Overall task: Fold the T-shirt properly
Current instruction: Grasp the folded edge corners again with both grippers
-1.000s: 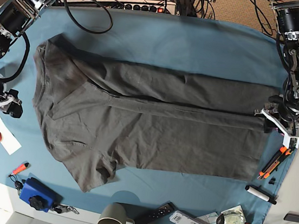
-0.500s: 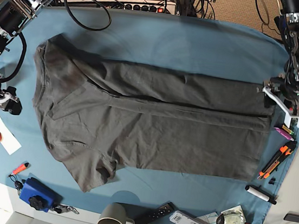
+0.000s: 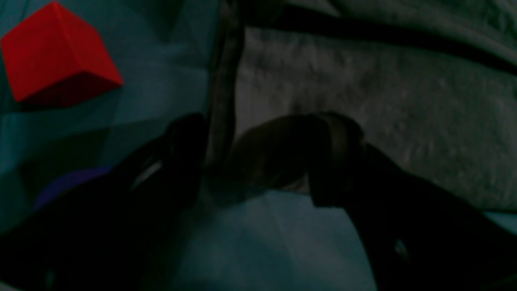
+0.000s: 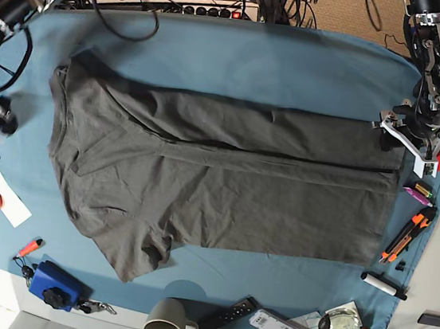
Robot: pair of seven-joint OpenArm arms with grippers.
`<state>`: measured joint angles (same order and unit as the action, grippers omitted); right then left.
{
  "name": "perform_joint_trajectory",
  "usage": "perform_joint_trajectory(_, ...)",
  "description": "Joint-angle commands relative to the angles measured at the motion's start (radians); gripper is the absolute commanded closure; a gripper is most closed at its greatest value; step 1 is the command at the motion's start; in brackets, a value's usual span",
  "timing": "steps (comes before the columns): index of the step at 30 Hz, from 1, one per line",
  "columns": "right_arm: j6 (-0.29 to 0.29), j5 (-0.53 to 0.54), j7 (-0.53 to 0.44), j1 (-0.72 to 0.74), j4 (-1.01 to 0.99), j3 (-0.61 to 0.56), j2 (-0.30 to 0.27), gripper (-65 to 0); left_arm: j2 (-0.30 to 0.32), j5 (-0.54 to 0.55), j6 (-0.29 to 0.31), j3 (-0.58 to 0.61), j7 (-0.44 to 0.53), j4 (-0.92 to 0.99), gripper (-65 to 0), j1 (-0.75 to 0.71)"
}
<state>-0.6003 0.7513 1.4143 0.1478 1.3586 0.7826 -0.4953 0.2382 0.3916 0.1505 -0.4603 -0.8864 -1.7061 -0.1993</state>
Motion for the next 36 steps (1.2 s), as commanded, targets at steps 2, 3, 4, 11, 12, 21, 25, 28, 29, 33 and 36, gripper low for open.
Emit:
perform_joint_trajectory(2, -0.004, 0.02, -0.018, -0.017, 0.016, 0.004, -0.029, -22.0, 0.002, 0.034, 0.003, -0.001, -0.05, 0.0, -39.1, 0.0)
perform_joint_trajectory(3, -0.005, 0.024, -0.018, -0.032, 0.016, 0.004, -0.029, -22.0, 0.002, 0.04, 0.003, -0.001, -0.06, 0.0, -39.1, 0.0)
perform_joint_trajectory(4, -0.005, 0.045, -0.018, -0.046, 0.016, 0.004, -0.028, -22.0, 0.003, 0.042, 0.003, -0.001, -0.067, 0.0, -39.0, 0.0)
perform_joint_trajectory(11, -0.008, 0.114, -0.018, -0.094, 0.016, 0.004, -0.028, -22.2, 0.003, 0.06, 0.003, -0.001, -0.125, 0.0, -39.1, 0.0)
perform_joint_trajectory(12, -0.004, 0.111, -0.018, -0.103, 0.016, 0.004, -0.028, -22.2, 0.003, 0.059, 0.003, -0.001, -0.129, 0.0, -39.1, 0.0)
perform_joint_trajectory(21, 0.012, 0.155, -0.018, -0.219, 0.015, 0.004, 0.047, -22.1, 0.003, 0.078, 0.003, -0.001, -0.135, 0.0, -39.1, 0.0)
perform_joint_trajectory(25, -0.01, 0.159, -0.018, -0.22, 0.015, 0.004, 0.118, -22.1, 0.003, 0.081, 0.004, -0.001, -0.135, 0.0, -39.1, -0.001)
perform_joint_trajectory(28, -0.015, 0.149, -0.018, -0.22, 0.015, 0.004, 0.152, -22.1, 0.003, 0.081, 0.004, -0.001, -0.134, 0.0, -39.1, 0.0)
perform_joint_trajectory(29, -0.017, 0.144, -0.018, -0.22, 0.015, 0.003, 0.158, -22.1, 0.003, 0.081, 0.004, -0.001, -0.135, 0.0, -39.1, 0.0)
perform_joint_trajectory(33, -0.016, 0.131, -0.018, -0.22, 0.015, 0.002, 0.171, -22.1, 0.003, 0.082, 0.007, -0.001, -0.131, 0.0, -39.1, 0.0)
perform_joint_trajectory(36, -0.016, 0.119, -0.018, -0.22, 0.015, -0.002, 0.171, -22.1, 0.003, 0.082, 0.007, -0.001, -0.127, 0.0, -39.1, 0.0)
